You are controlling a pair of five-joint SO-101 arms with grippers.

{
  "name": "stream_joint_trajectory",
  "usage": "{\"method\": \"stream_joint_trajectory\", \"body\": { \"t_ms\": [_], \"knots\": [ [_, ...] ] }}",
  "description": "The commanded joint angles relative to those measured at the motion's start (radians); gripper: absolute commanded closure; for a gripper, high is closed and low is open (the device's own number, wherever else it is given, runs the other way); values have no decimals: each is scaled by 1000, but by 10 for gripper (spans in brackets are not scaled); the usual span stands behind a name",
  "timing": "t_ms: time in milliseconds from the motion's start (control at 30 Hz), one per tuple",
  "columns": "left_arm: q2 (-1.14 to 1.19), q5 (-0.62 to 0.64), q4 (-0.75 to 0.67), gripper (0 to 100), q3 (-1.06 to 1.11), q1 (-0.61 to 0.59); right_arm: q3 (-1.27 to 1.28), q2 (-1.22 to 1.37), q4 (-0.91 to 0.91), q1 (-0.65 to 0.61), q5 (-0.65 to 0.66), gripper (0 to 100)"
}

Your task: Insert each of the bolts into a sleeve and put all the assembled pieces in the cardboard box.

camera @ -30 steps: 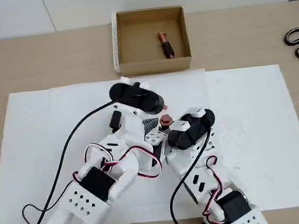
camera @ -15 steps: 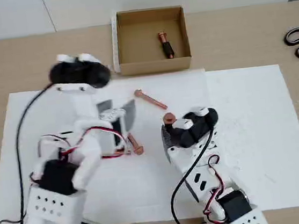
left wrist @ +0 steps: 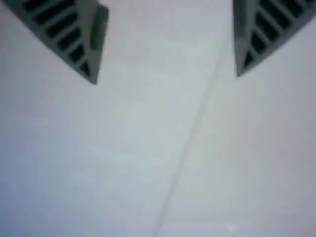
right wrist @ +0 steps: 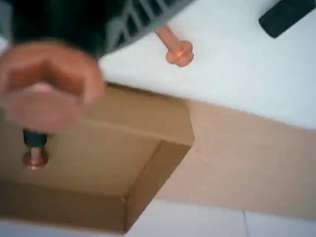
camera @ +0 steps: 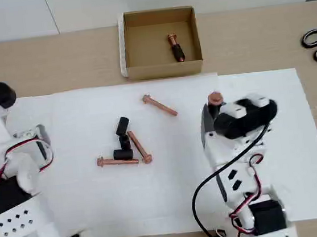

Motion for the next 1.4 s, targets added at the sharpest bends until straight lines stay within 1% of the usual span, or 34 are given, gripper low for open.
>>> {"method": "stream_joint_trajectory", "body": {
  "t_ms": [0, 200, 433, 567, 767, 867, 1067, 1233, 1367],
  "knots": [
    [-18, -35, 15, 827, 25, -55, -345, 278, -12, 7, 17, 995],
    [-18, -37, 35, 827, 96, -103, -902, 875, -51, 5, 15, 995],
    [-18, -37, 35, 827, 150, -164, -1519, 1527, -53, 4, 14, 995],
    [-18, -37, 58, 827, 148, -184, -1826, 1862, -53, 4, 14, 995],
    [-18, -37, 78, 827, 151, -184, -2214, 2281, -68, 4, 14, 995],
    [-18, -37, 78, 827, 151, -184, -2374, 2445, -91, 2, 14, 995],
    [-18, -35, 78, 827, 153, -181, -2604, 2674, -48, -31, 14, 995],
    [-18, -35, 78, 827, 154, -181, -2696, 2790, -13, -47, 14, 994],
    [-18, -35, 78, 827, 154, -180, -2714, 2835, -10, -47, 14, 993]
  ]
}}
